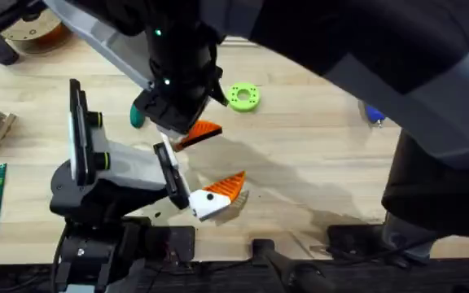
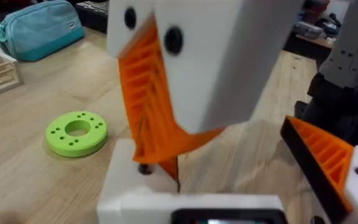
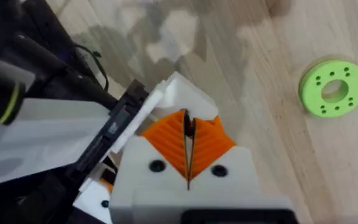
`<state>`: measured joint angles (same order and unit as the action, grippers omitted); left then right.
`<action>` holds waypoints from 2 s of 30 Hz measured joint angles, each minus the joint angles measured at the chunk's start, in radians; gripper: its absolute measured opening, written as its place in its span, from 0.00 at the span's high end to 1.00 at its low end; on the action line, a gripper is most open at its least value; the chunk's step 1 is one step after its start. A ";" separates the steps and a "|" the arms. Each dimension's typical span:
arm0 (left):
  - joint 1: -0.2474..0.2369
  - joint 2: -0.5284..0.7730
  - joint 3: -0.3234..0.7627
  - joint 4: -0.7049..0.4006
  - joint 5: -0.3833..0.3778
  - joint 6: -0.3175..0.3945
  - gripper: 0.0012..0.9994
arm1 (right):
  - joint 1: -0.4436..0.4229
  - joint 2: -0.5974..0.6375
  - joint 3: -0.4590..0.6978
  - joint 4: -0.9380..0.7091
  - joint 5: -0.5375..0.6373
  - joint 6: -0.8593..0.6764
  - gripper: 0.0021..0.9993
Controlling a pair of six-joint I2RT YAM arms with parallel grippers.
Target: Pick up the gripper from the table and insert it into the empty holder that is missing its gripper. Then pick up a screw, insert it into the mounting hole, and use the screwdriver to tighten it. Finally, clean up the table by picking up the vegetable and placing it into the bucket.
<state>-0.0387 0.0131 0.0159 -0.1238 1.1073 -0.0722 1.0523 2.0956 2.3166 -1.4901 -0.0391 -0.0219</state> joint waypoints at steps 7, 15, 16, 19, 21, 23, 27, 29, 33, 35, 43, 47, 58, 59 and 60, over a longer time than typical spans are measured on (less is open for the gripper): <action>0.000 0.000 0.000 0.000 0.000 0.000 0.01 | 0.000 0.000 0.001 0.000 0.000 0.000 1.00; 0.000 0.000 0.000 0.000 0.000 0.001 0.01 | 0.000 0.000 0.001 0.021 0.000 0.000 1.00; 0.000 0.000 0.000 0.000 0.000 0.003 0.01 | 0.000 0.000 0.001 0.024 0.000 0.000 1.00; 0.000 0.000 0.000 0.000 0.000 0.004 0.01 | 0.000 0.000 0.001 0.031 0.000 0.000 1.00; 0.000 0.000 0.000 0.000 0.000 0.004 0.01 | 0.000 0.001 0.001 0.031 -0.001 0.000 1.00; 0.000 0.000 0.000 0.000 0.000 0.004 0.01 | 0.000 0.003 0.002 0.033 -0.011 -0.001 1.00; -0.003 -0.001 0.000 -0.004 0.021 -0.004 0.01 | 0.000 0.026 0.009 0.019 -0.044 -0.001 1.00; -0.003 -0.001 0.000 -0.004 0.025 -0.004 0.01 | 0.000 0.026 0.010 0.013 -0.046 -0.001 1.00; -0.003 -0.001 0.000 -0.005 0.032 -0.004 0.01 | 0.000 0.027 0.011 0.003 -0.048 -0.001 1.00; -0.003 -0.001 0.000 -0.005 0.034 -0.004 0.01 | 0.000 0.026 0.011 0.000 -0.048 -0.001 1.00; -0.003 -0.001 0.000 -0.006 0.037 -0.004 0.01 | 0.000 0.026 0.011 -0.005 -0.049 -0.001 0.94; -0.003 -0.001 0.000 -0.005 0.030 -0.005 0.01 | -0.003 0.026 0.011 -0.018 -0.036 -0.005 0.67; -0.003 -0.001 0.000 -0.003 0.025 0.010 0.01 | -0.014 0.026 0.082 -0.027 0.002 -0.004 0.45; -0.003 -0.001 0.000 -0.003 0.025 0.011 0.01 | -0.019 0.026 0.095 -0.027 0.001 -0.004 0.44; -0.003 -0.001 0.000 -0.003 0.025 0.012 0.01 | -0.042 0.026 0.132 -0.027 0.001 -0.004 0.43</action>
<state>-0.0414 0.0120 0.0158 -0.1272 1.1328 -0.0605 1.0108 2.1216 2.4488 -1.5169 -0.0380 -0.0255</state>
